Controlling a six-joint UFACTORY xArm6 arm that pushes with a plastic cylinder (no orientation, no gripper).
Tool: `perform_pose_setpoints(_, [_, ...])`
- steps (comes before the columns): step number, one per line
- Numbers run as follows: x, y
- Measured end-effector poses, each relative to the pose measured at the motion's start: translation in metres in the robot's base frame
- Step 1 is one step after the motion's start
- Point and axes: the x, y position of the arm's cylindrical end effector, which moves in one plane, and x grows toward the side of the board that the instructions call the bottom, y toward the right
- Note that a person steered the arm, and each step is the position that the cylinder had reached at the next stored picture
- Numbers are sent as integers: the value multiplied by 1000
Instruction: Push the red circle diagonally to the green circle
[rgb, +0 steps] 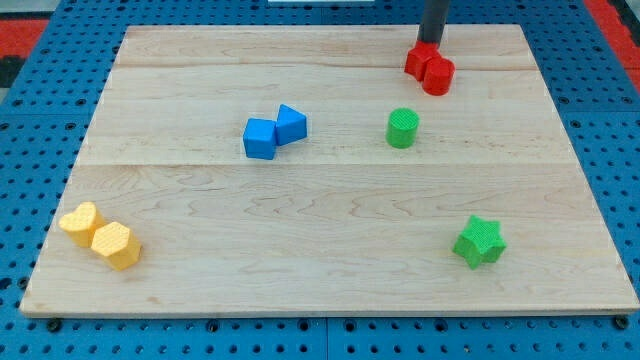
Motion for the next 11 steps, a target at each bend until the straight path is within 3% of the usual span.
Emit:
perform_pose_setpoints(2, [95,5])
perform_pose_setpoints(4, [182,46])
perform_pose_setpoints(7, [210,92])
perform_pose_setpoints(9, [219,39])
perform_pose_setpoints(10, [207,64])
perform_pose_setpoints(11, [148,100])
